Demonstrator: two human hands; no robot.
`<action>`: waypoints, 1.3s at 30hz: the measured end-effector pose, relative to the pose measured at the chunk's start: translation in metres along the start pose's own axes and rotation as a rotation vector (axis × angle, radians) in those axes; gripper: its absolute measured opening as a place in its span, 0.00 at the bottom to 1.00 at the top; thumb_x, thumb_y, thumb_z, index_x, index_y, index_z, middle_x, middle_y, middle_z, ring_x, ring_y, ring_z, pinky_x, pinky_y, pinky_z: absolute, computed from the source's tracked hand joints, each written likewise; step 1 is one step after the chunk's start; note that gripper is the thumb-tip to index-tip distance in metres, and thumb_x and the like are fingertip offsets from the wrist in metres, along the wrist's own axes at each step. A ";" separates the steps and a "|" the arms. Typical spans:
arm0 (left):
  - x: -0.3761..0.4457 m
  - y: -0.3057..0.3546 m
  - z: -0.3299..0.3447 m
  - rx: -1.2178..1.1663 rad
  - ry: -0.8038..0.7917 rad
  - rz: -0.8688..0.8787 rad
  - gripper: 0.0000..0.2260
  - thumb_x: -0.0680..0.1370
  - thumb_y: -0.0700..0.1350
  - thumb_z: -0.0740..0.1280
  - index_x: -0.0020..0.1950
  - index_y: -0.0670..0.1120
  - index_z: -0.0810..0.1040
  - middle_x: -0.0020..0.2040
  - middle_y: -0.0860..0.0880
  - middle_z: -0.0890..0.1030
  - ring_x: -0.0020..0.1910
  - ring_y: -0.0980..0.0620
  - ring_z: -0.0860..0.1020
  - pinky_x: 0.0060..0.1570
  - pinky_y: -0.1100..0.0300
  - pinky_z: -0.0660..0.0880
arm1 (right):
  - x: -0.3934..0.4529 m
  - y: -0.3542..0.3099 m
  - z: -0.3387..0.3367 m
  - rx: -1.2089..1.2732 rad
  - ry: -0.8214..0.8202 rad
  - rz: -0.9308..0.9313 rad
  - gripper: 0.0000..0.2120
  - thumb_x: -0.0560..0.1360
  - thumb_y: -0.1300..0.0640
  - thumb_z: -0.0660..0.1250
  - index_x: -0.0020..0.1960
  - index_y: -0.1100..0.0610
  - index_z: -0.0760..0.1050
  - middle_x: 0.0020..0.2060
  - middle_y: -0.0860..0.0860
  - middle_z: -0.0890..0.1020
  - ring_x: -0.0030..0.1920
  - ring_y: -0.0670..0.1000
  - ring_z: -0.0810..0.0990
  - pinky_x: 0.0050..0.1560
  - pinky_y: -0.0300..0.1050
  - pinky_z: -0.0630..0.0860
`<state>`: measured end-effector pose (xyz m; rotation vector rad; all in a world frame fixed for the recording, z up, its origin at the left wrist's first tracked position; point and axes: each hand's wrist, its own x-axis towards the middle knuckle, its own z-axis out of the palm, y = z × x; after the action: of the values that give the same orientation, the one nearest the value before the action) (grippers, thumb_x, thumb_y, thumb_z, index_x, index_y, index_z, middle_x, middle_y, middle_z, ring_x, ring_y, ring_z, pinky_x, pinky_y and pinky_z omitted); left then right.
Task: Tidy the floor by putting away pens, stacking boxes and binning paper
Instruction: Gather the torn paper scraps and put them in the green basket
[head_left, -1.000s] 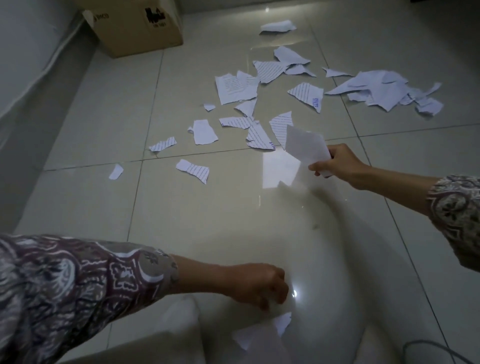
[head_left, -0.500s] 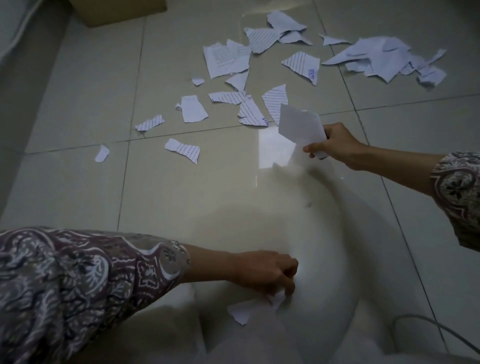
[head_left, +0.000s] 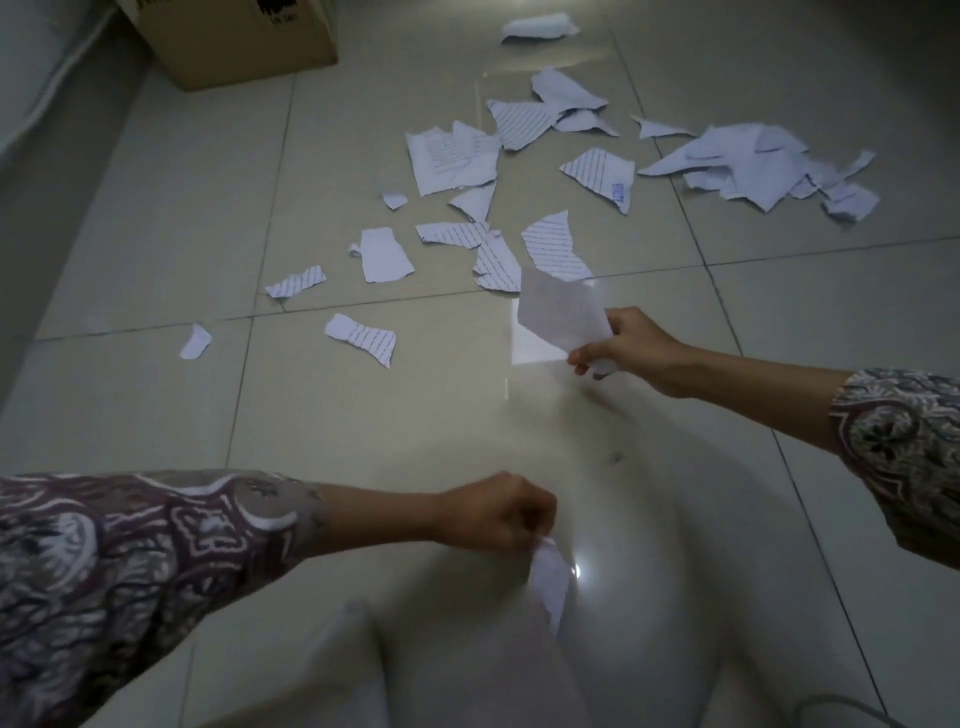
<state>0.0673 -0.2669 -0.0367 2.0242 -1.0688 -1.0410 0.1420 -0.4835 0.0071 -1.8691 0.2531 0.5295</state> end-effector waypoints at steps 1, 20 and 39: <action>0.000 0.000 -0.014 -0.069 0.077 -0.029 0.01 0.72 0.34 0.67 0.41 0.38 0.77 0.38 0.46 0.78 0.32 0.59 0.73 0.34 0.75 0.66 | 0.000 -0.003 0.003 0.055 -0.019 0.019 0.10 0.72 0.66 0.67 0.53 0.63 0.74 0.40 0.56 0.80 0.37 0.51 0.79 0.40 0.44 0.77; -0.008 -0.042 -0.157 -0.547 0.928 -0.296 0.05 0.74 0.31 0.66 0.44 0.40 0.75 0.35 0.44 0.79 0.32 0.55 0.79 0.31 0.64 0.75 | 0.045 -0.056 0.069 0.323 -0.002 0.046 0.17 0.68 0.65 0.72 0.56 0.64 0.76 0.52 0.57 0.80 0.51 0.57 0.78 0.52 0.51 0.78; -0.028 -0.149 -0.210 0.488 0.265 -0.543 0.10 0.71 0.43 0.70 0.50 0.44 0.75 0.52 0.45 0.73 0.48 0.53 0.62 0.36 0.71 0.54 | 0.109 -0.064 0.069 0.236 0.051 -0.017 0.15 0.69 0.66 0.71 0.53 0.56 0.73 0.46 0.52 0.78 0.50 0.56 0.76 0.41 0.43 0.78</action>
<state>0.2921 -0.1387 -0.0396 2.8608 -0.6856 -0.7631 0.2483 -0.3873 -0.0103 -1.6552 0.3192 0.4219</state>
